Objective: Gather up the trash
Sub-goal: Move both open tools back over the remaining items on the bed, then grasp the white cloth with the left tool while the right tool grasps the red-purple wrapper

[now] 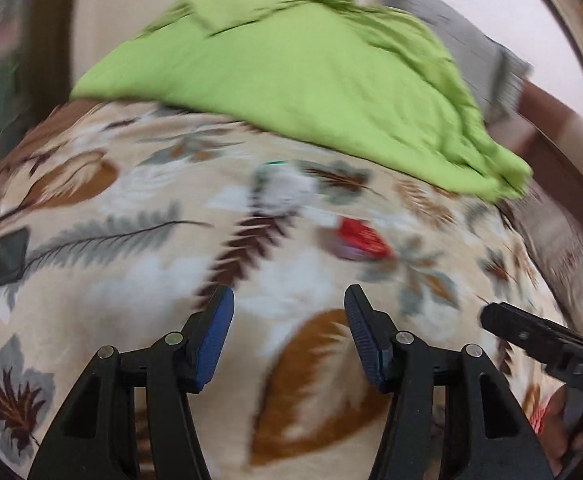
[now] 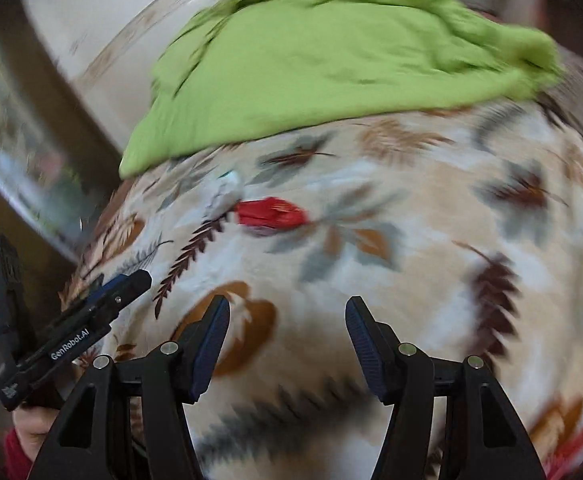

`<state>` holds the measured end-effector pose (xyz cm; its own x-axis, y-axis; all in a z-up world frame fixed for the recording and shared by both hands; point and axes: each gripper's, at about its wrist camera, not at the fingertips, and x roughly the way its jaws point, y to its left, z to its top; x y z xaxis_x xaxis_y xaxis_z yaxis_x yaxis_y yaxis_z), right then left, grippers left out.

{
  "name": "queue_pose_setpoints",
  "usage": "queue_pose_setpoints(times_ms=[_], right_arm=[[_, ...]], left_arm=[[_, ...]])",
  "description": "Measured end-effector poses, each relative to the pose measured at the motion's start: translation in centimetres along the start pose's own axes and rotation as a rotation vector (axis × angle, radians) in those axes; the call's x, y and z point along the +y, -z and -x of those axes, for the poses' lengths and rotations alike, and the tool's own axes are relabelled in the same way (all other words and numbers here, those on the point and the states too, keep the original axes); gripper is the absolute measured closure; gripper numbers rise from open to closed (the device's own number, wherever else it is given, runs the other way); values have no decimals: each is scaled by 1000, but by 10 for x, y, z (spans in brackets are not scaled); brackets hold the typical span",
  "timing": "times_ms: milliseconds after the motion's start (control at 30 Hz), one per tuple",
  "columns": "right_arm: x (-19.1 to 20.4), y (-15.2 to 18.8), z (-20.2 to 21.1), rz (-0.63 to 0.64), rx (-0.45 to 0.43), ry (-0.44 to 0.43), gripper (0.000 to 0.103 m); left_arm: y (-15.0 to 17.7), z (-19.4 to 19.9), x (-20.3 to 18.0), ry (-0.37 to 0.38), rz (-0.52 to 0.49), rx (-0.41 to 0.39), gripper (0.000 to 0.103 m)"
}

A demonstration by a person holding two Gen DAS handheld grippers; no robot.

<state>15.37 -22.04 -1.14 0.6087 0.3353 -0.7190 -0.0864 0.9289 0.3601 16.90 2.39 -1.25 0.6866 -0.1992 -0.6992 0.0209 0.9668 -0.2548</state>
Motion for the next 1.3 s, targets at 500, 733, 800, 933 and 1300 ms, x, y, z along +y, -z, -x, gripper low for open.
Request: queue_pose_setpoints(times_ms=[500, 733, 800, 933, 1300], right_arm=[[55, -65, -165, 297, 69, 205, 74], [23, -62, -126, 153, -12, 132, 99], [14, -55, -106, 93, -37, 109, 99], [2, -37, -86, 29, -54, 78, 99], [-23, -76, -116, 35, -55, 15, 52]], left_arm=[[-37, -33, 29, -22, 47, -13, 32], [-77, -83, -2, -21, -49, 14, 32], [-85, -102, -10, -37, -65, 36, 32], [-95, -146, -20, -90, -91, 84, 32], [-90, -172, -12, -79, -136, 87, 76]])
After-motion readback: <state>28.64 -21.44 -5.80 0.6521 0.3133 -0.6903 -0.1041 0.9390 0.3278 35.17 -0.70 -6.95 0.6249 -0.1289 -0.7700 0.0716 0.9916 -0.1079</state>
